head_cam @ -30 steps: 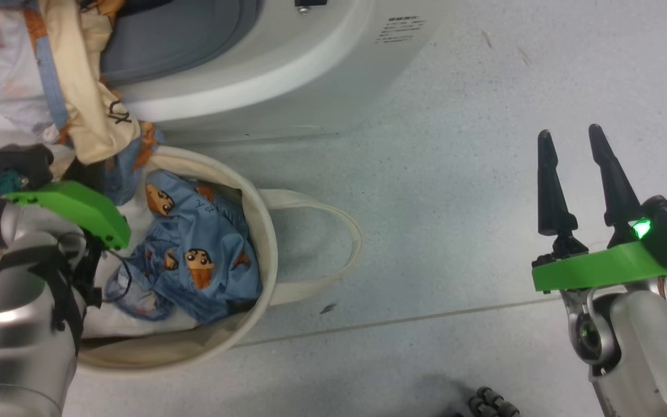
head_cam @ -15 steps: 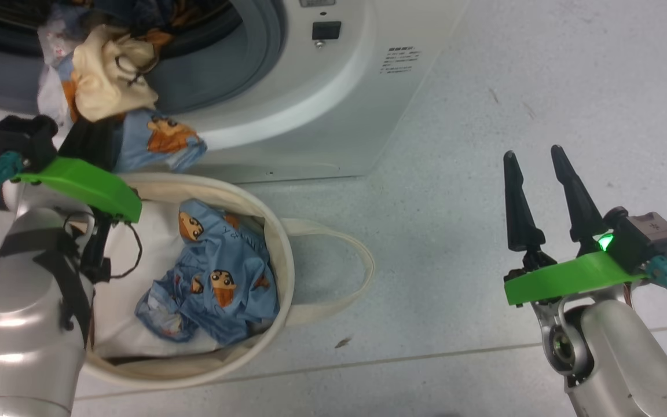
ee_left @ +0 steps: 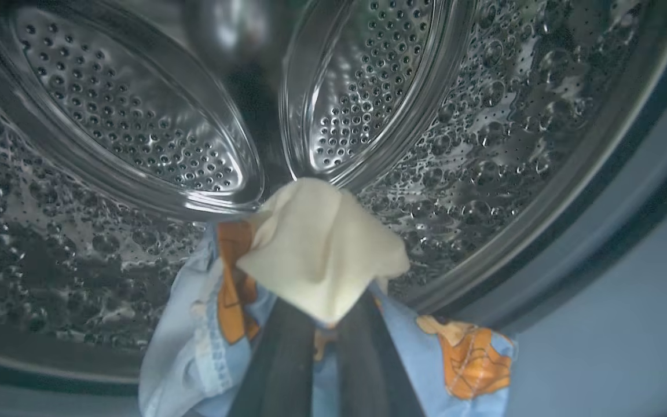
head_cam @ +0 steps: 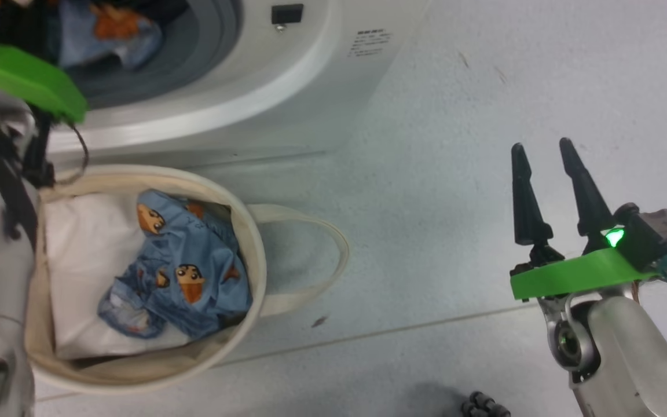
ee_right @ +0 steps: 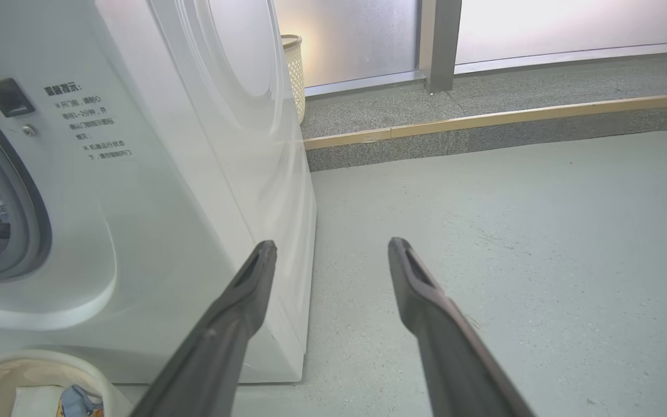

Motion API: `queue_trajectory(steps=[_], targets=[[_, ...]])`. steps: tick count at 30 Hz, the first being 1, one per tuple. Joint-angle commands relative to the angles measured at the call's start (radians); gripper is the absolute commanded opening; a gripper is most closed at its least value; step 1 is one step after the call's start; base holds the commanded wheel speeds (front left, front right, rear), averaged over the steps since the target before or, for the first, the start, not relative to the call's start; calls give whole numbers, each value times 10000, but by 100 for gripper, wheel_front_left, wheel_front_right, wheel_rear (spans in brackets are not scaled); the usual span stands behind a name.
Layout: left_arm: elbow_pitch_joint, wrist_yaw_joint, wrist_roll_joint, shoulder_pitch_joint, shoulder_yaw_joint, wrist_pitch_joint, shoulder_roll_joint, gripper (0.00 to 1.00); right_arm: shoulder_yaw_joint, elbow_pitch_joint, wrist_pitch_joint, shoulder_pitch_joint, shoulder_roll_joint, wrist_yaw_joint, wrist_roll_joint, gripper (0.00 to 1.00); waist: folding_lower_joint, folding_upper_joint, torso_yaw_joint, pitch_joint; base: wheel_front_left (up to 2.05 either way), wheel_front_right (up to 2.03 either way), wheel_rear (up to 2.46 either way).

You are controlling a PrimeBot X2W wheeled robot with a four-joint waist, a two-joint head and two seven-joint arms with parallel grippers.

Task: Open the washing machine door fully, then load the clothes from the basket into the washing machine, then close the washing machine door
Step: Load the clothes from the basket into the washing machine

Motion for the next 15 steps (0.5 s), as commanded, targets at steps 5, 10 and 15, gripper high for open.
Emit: queue_trajectory(steps=[5,10,15], targets=[[-1649,611,152,-1083,767,-59,662,0,-232,-652,-120,126,114,4,-164,100,-1,0,-472,1060,0,0,0],[-1714,696,317,-966,1074,-59,547,0,-376,-800,-120,124,302,4,-253,100,-1,0,-567,1342,0,0,0],[-583,552,642,-1484,807,-59,566,0,-301,-824,-120,111,422,4,-281,100,-1,0,-644,1431,3,3,3]])
